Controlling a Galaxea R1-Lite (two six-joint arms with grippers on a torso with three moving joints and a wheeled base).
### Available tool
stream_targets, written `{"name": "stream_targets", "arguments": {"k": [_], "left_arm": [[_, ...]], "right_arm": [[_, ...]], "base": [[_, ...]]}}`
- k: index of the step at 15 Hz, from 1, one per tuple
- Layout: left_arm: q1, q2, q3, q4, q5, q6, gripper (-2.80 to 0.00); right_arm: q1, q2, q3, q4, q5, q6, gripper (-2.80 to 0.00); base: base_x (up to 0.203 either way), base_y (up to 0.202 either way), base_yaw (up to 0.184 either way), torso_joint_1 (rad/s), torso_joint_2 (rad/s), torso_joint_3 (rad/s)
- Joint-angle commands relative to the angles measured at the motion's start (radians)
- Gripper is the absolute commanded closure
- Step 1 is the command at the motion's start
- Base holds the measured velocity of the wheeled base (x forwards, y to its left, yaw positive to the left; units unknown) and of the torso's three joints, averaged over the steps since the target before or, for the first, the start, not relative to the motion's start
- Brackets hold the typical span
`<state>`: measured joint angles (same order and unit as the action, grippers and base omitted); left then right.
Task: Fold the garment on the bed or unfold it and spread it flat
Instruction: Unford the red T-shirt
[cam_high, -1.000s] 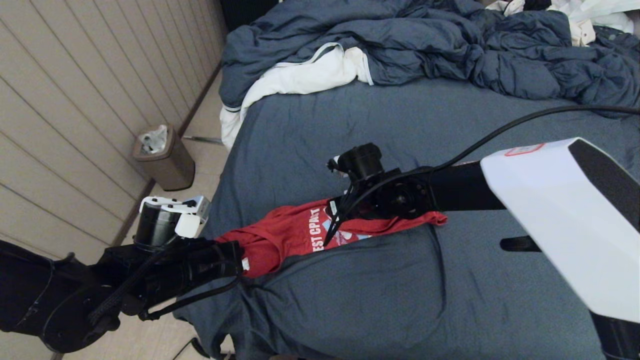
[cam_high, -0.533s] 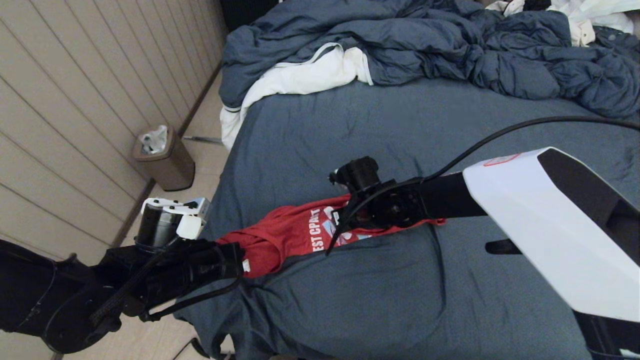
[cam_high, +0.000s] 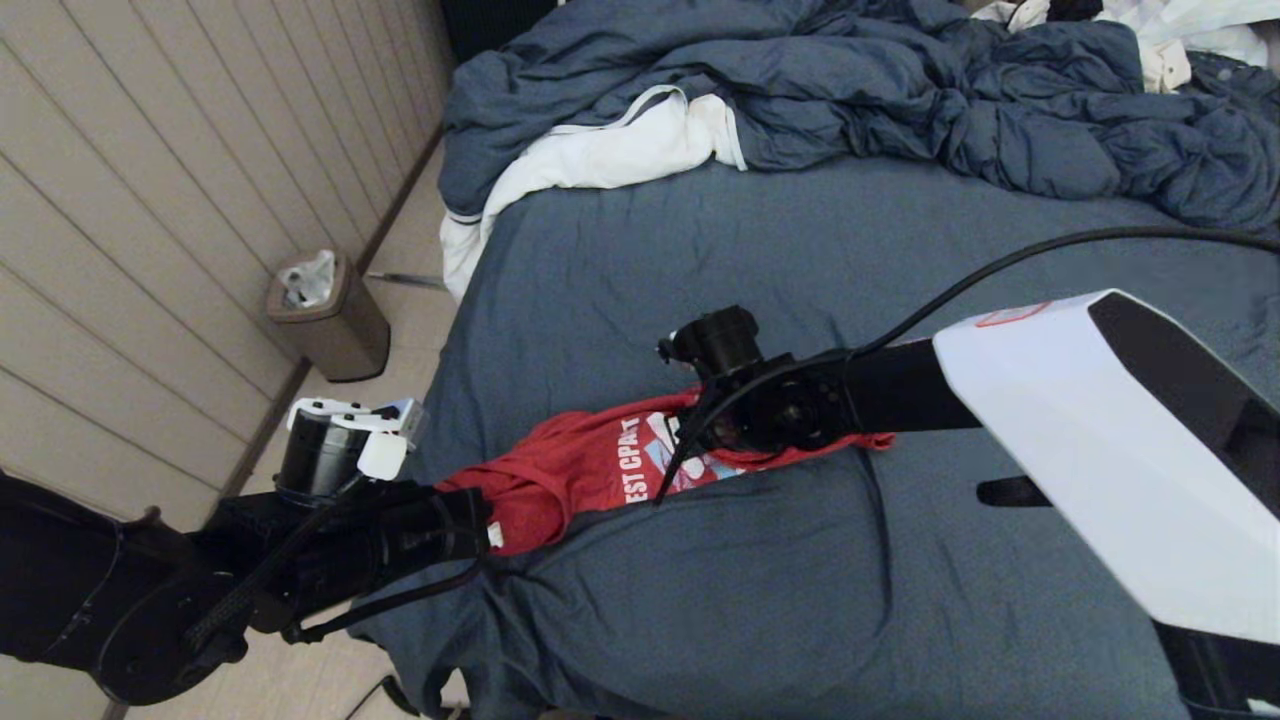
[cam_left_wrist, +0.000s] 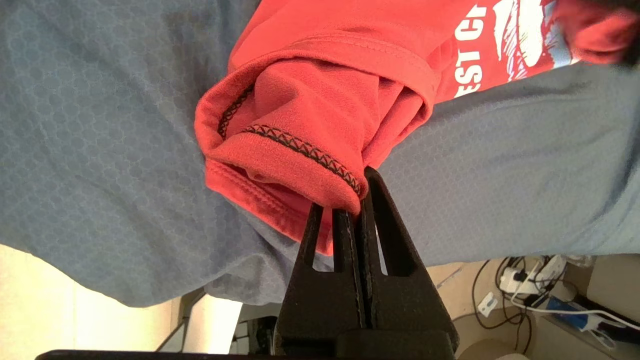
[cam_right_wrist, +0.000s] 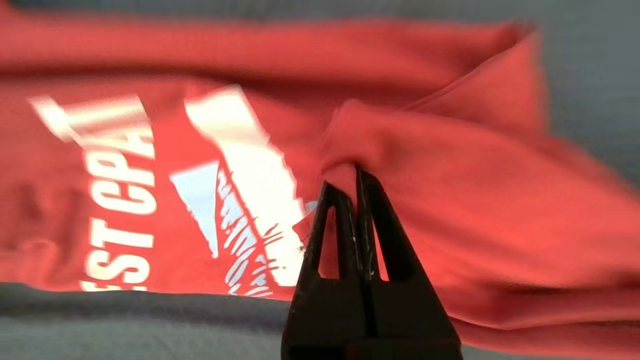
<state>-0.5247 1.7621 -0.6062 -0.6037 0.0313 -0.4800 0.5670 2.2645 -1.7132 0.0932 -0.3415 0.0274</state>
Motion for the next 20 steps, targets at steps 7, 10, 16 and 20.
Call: {"name": "stream_targets", "arguments": {"k": [7, 10, 16, 20], "left_arm": [[0.025, -0.316, -0.011, 0.03, 0.025, 0.026, 0.0], [0.033, -0.507, -0.137, 0.258, 0.028, 0.035, 0.0], [0.037, -0.68, -0.409, 0.669, 0.037, 0.115, 0.0], [0.037, -0.814, -0.483, 0.844, 0.037, 0.163, 0.0]], "right_arm": [[-0.031, -0.441, 0.11, 0.01, -0.022, -0.019, 0.0], [-0.046, -0.604, 0.157, 0.048, -0.022, -0.03, 0.0], [-0.115, -0.823, 0.107, 0.159, -0.011, -0.091, 0.0], [-0.123, -0.896, 0.041, 0.222, 0.008, -0.093, 0.0]], "base": [[0.0, 0.0, 0.0, 0.0, 0.0, 0.0], [0.0, 0.0, 0.0, 0.0, 0.0, 0.0], [0.0, 0.0, 0.0, 0.0, 0.0, 0.0], [0.0, 0.0, 0.0, 0.0, 0.0, 0.0]]}}
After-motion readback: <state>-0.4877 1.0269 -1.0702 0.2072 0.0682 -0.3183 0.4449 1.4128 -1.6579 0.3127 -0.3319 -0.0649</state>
